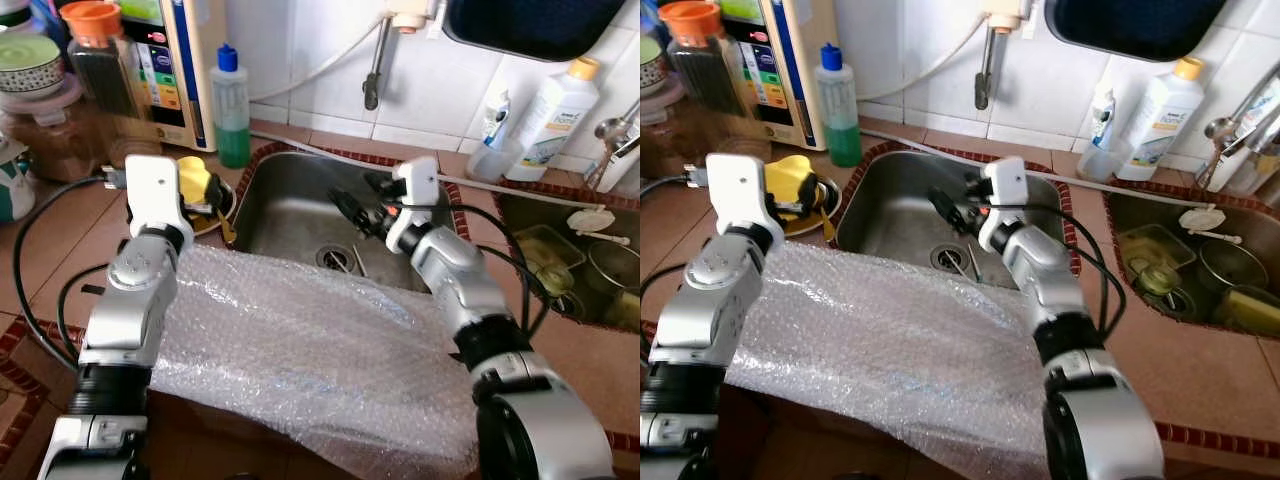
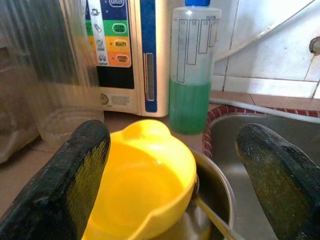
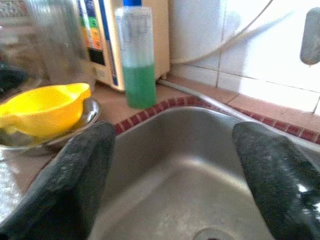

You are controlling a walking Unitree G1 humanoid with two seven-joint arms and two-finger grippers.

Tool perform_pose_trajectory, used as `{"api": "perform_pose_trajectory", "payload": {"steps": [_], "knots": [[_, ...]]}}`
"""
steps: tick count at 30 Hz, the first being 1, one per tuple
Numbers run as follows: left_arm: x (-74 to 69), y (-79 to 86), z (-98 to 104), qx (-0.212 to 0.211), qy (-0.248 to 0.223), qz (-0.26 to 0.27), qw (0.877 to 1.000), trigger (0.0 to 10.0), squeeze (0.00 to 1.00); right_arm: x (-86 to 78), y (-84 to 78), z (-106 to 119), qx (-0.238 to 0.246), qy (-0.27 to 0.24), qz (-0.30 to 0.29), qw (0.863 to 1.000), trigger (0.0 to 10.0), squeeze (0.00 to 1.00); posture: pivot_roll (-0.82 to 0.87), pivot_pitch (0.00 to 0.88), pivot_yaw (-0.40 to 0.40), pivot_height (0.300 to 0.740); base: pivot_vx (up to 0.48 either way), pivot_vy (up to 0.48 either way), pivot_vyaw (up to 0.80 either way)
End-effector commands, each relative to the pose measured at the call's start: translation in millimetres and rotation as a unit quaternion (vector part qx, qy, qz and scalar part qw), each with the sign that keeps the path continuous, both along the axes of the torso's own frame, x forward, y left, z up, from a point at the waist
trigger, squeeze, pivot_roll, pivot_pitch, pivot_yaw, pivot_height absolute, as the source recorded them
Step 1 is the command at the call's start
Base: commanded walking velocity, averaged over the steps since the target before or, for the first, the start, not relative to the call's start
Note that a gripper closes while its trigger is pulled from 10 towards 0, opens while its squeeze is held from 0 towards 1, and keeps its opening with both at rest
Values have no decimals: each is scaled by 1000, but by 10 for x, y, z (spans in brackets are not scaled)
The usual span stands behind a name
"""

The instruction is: Kitchen organization

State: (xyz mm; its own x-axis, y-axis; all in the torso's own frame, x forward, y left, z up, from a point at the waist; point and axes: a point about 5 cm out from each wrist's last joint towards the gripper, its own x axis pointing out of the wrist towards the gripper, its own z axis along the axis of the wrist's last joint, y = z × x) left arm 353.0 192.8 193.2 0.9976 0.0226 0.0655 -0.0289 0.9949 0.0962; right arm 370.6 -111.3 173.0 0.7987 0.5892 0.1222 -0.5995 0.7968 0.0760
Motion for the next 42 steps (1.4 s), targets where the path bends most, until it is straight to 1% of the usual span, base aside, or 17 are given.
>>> {"api": "perform_pose_trajectory", "payload": {"steps": [1, 5, 6, 7, 9, 14, 16, 17, 18, 19, 20, 25, 29, 32, 34, 37, 42], "knots": [[71, 21, 45, 12, -3, 3, 1000, 10000, 1000, -87, -62, 136, 5, -21, 8, 1000, 10000, 1000, 75, 42, -32, 740, 0, 0, 0], [151, 137, 101, 33, 2, 14, 999, 10000, 1000, -306, -171, 97, -10, -15, 10, 1000, 10000, 996, 65, 40, -24, 740, 0, 0, 0], [151, 137, 101, 33, 2, 14, 999, 10000, 1000, -306, -171, 97, -10, -15, 10, 1000, 10000, 996, 65, 40, -24, 740, 0, 0, 0], [164, 182, 109, 39, 3, 22, 999, 10000, 1000, -343, -184, 87, -8, -8, 8, 1000, 10000, 0, 63, 40, -22, 740, 0, 0, 0], [179, 226, 113, 42, 5, 31, 999, 10000, 1000, -381, -193, 81, -3, 2, 5, 1000, 10000, 0, 62, 40, -21, 740, 0, 0, 0], [229, 370, 102, 8, 5, 81, 997, 10000, 1000, -541, -166, 130, -12, 47, -32, 998, 10000, 0, 50, 35, -23, 740, 0, 0, 0], [228, 392, 99, 9, 4, 93, 996, 10000, 1000, -581, -128, 188, 5, 53, -32, 998, 10000, 0, 47, 35, -26, 740, 0, 0, 0], [219, 403, 96, 9, 4, 98, 995, 10000, 918, -582, -124, 195, 11, 55, -32, 998, 10000, 0, 47, 33, -28, 740, 0, 0, 0], [215, 411, 93, 8, 4, 102, 995, 10000, 918, -587, -123, 200, 15, 57, -32, 998, 10000, 0, 47, 33, -28, 740, 0, 0, 0], [202, 431, 91, 9, 3, 113, 994, 10000, 122, -591, -124, 206, 15, 58, -33, 998, 10000, 0, 50, 31, -31, 740, 0, 0, 0], [189, 449, 89, 9, 2, 121, 993, 10000, 0, -591, -127, 210, 13, 57, -35, 998, 10000, 0, 51, 30, -32, 740, 0, 0, 0], [20, 525, 65, -12, -11, 169, 986, 10000, 0, -620, -137, 238, -3, 71, -40, 997, 10000, 0, 68, 24, -39, 740, 0, 0, 0], [-126, 487, 40, -1, -30, 168, 985, 10000, 0, -609, -127, 265, -13, 72, -45, 996, 10000, 0, 81, 21, -43, 740, 0, 0, 0], [-276, 492, -104, -6, -15, 179, 984, 10000, 0, -570, -120, 305, -5, 52, -47, 998, 10000, 0, 91, 20, -49, 740, 0, 0, 0], [-380, 509, -181, -10, -6, 191, 981, 10000, 0, -565, -105, 319, 11, 61, -34, 997, 10000, 0, 94, 18, -50, 740, 0, 0, 0], [-561, 437, -245, -10, 3, 192, 981, 10000, 0, -562, -103, 332, -6, 60, -36, 998, 10000, 0, 110, 15, -55, 740, 0, 0, 0], [-727, 342, -316, 2, 2, 172, 985, 10000, 0, -569, -56, 324, -15, 56, -24, 998, 10000, 0, 116, 12, -57, 740, 0, 0, 0]]}}
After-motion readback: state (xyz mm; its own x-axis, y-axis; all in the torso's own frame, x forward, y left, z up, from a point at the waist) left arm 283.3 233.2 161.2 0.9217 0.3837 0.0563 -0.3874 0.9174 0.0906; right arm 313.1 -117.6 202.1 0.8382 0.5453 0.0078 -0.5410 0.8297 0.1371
